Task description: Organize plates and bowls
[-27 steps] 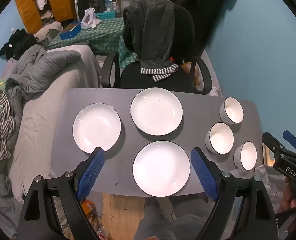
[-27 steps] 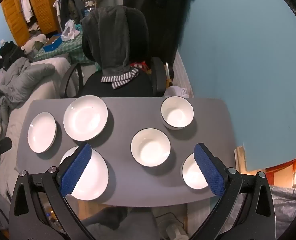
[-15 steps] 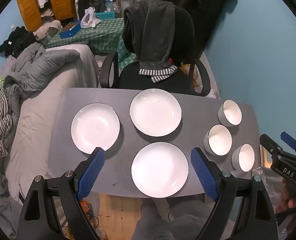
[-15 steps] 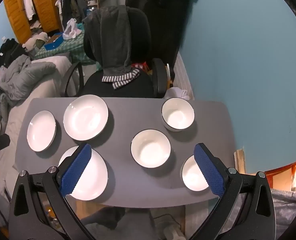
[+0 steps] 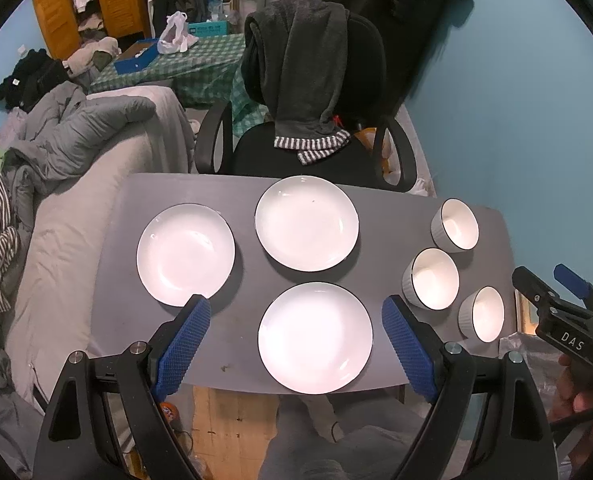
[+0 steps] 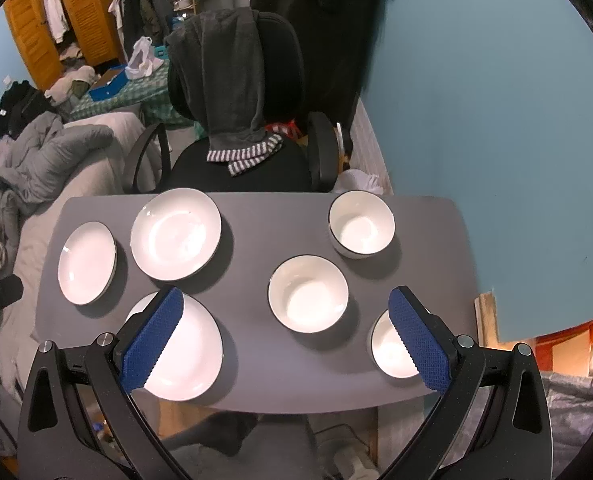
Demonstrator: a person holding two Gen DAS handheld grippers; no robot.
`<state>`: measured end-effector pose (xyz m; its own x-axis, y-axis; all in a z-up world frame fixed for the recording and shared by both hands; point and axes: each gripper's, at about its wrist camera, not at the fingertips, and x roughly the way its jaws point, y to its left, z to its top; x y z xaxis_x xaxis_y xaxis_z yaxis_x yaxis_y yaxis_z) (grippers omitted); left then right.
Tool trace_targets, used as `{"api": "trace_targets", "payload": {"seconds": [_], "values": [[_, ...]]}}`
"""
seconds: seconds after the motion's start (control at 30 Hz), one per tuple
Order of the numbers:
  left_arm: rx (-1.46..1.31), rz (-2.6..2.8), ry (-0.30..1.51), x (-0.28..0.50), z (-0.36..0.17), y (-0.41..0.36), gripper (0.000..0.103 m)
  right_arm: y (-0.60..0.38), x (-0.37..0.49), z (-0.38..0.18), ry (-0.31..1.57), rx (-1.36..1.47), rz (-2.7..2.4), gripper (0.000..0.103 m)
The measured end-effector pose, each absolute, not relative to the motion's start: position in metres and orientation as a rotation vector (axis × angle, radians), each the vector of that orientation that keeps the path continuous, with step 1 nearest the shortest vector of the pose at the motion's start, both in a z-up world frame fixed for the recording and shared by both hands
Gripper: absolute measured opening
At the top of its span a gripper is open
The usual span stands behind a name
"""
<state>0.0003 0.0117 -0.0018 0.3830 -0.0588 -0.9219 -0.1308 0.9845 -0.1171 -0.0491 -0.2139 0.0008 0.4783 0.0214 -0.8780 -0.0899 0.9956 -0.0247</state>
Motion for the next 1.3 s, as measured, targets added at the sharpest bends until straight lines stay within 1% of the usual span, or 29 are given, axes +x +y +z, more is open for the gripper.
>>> {"api": "trace_targets", "payload": {"seconds": [1.3], "values": [[-0.177, 0.035, 1.174, 0.0051, -0.0032, 0.0119, 0.089, -0.2081, -0.0416, -0.0053, 1.078, -0.07, 0.077, 0.101]]}}
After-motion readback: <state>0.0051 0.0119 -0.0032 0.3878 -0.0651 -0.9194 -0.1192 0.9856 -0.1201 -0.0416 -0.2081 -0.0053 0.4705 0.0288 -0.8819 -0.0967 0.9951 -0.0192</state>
